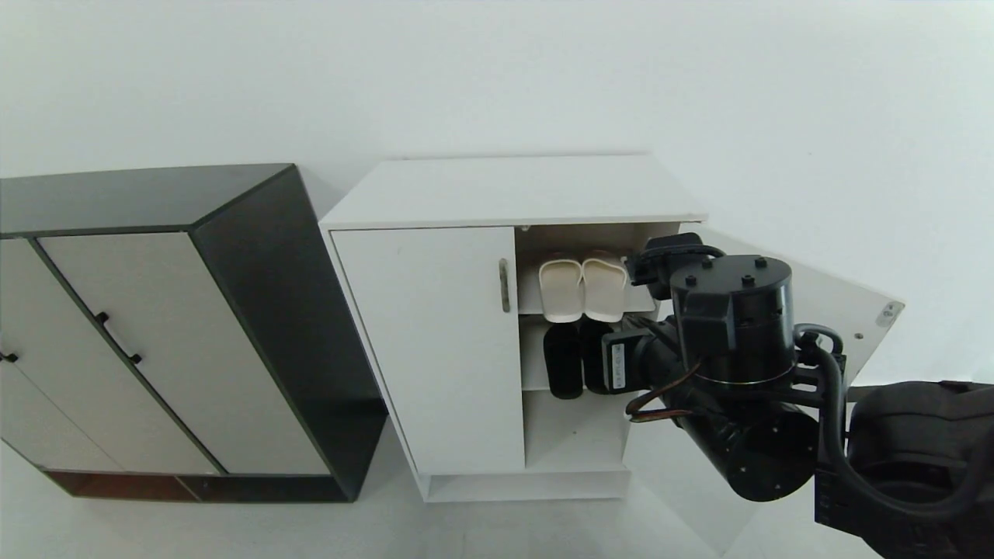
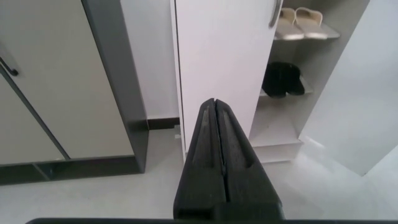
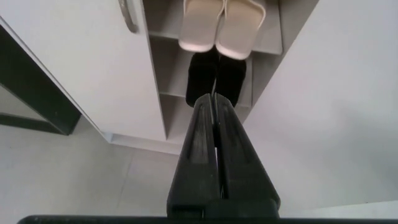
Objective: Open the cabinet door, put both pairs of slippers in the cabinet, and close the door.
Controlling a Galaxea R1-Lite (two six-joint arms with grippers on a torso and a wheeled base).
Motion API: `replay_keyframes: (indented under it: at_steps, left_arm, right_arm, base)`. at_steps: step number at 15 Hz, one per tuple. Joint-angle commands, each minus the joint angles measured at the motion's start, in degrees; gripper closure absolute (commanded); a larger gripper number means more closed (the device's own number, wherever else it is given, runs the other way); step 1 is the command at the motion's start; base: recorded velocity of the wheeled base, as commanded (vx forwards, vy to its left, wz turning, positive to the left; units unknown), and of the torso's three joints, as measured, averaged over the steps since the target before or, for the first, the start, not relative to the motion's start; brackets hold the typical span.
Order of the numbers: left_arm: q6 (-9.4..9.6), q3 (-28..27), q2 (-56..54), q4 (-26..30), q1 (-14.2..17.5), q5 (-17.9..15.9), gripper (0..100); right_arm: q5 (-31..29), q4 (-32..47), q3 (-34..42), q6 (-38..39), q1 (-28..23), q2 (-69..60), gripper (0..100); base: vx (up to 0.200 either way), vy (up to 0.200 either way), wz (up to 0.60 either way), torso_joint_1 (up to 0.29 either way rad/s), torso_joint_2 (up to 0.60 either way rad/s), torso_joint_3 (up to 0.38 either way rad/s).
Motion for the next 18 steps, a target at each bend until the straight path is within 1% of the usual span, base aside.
replay_keyframes:
  at_steps: [1,6,9,15,17,18]
  left_arm:
    - [-0.02,0.0,0.0,0.0,0.0,0.0,100]
    - [-0.02,0.0,0.0,0.0,0.0,0.0,100]
    - [-0.11,0.0,0.0,0.0,0.0,0.0,100]
    - [0.07,0.0,0.0,0.0,0.0,-0.1,100]
    - [0.07,0.0,0.0,0.0,0.0,-0.1,100]
    - [0.07,0.0,0.0,0.0,0.0,-0.1,100]
  right_arm:
    - [0.0,0.0,0.1,0.0,0.0,0.2,100]
    - [0.0,-0.1,0.1,0.3,0.0,0.9,100]
    - [1.2,-0.3,0.2,0.5,-0.7,0.8,100]
    - [2.0,-0.2,0.8,0.5,-1.1,0.9,100]
    - [3.8,-0.3,1.3,0.5,-1.2,0.8,100]
    - [3.8,-0.3,1.3,0.5,-1.2,0.8,100]
  base:
    - [0.0,0.0,0.0,0.207,-0.52,-0.32]
    - [0.0,0.0,0.0,0.215,-0.53,-0.311]
    - [0.0,0.0,0.0,0.194,-0.45,-0.26]
    - [0.0,0.0,0.0,0.021,-0.05,-0.029]
    - [0.0,0.0,0.0,0.0,0.0,0.0]
    - [0.0,0.0,-0.6,0.007,0.0,0.007]
